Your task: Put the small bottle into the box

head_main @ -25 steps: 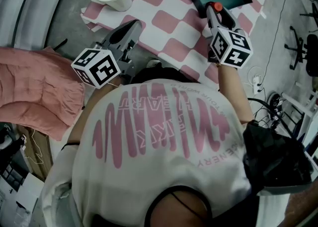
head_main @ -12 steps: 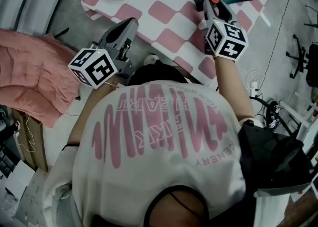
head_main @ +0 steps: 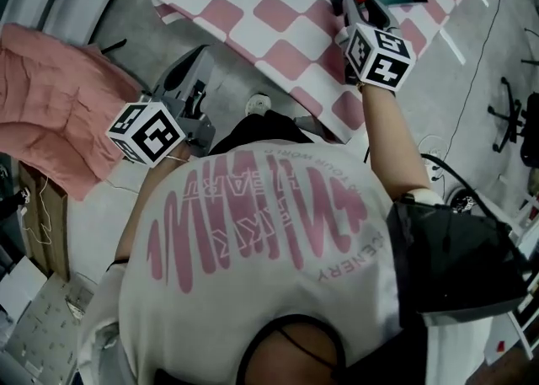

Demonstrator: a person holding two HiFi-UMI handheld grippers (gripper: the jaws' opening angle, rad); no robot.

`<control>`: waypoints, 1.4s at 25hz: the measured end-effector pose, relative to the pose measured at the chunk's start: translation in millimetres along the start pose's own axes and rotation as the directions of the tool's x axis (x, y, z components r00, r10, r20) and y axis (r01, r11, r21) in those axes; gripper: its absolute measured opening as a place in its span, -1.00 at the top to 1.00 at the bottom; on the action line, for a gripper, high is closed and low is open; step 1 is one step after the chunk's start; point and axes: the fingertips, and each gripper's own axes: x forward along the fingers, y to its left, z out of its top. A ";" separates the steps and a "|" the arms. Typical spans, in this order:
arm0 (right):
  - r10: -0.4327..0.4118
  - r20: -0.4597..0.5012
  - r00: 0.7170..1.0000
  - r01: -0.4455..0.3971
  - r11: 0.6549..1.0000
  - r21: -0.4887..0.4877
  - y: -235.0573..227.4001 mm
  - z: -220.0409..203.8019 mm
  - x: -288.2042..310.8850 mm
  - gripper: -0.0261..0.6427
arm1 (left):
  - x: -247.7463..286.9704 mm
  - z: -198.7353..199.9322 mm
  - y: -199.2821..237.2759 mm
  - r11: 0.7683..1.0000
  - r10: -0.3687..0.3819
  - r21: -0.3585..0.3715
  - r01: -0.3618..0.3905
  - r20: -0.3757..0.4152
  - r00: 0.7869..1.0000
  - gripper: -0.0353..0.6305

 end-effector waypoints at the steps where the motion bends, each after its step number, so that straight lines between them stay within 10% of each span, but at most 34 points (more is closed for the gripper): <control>1: 0.001 0.006 1.000 -0.001 1.000 0.003 -0.5 0.3 0.4 0.50 | -5.0 0.8 0.3 1.000 0.011 0.004 -0.011 0.007 1.000 0.87; 35: 0.162 -0.046 0.986 -0.162 0.987 0.006 5.3 4.4 -1.5 0.42 | -69.3 4.1 0.5 0.993 0.119 -0.001 -0.120 0.106 0.987 0.87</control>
